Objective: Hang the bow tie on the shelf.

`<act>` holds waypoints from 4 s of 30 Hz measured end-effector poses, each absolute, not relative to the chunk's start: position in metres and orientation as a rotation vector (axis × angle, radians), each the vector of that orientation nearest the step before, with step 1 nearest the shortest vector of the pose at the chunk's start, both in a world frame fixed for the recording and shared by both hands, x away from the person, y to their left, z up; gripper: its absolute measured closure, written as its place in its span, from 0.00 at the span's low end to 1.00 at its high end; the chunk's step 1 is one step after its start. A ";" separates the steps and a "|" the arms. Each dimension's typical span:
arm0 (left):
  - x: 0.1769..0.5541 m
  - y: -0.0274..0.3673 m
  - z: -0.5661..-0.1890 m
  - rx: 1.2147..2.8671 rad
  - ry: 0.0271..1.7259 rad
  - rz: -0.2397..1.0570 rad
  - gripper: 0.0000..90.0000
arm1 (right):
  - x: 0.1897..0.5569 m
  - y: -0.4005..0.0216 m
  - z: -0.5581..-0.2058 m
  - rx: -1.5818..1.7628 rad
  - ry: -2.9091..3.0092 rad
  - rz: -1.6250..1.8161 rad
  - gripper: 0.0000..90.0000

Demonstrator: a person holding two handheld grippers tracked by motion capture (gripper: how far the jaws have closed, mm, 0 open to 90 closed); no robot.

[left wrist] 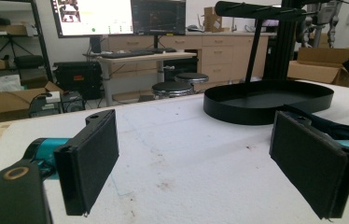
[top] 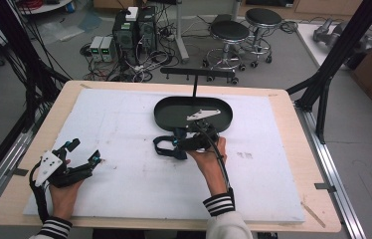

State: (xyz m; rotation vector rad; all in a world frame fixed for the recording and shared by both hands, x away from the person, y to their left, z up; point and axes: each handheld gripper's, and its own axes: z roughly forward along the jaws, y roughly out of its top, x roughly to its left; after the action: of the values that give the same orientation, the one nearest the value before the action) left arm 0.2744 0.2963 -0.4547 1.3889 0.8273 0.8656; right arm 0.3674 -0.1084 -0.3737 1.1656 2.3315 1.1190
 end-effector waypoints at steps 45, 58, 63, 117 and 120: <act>0.275 0.296 -0.455 1.387 0.827 0.866 0.18 | 0.393 -0.072 -0.409 1.417 2.404 0.810 0.48; 0.274 0.296 -0.455 1.387 0.827 0.866 0.18 | 0.396 -0.067 -0.417 1.508 2.390 0.779 0.52; 0.274 0.296 -0.455 1.388 0.826 0.866 0.18 | 0.398 -0.065 -0.420 1.521 2.387 0.760 0.56; 0.274 0.296 -0.455 1.392 0.822 0.867 0.18 | 0.391 -0.063 -0.398 1.329 2.323 0.881 0.83; 0.274 0.296 -0.455 1.391 0.822 0.868 0.18 | 0.389 -0.064 -0.394 1.305 2.304 0.931 0.83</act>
State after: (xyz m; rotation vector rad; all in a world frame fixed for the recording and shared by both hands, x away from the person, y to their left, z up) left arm 0.2742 0.2957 -0.4548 1.3912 0.8215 0.8676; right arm 0.3890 -0.0644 -0.3938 1.3048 2.3044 0.9315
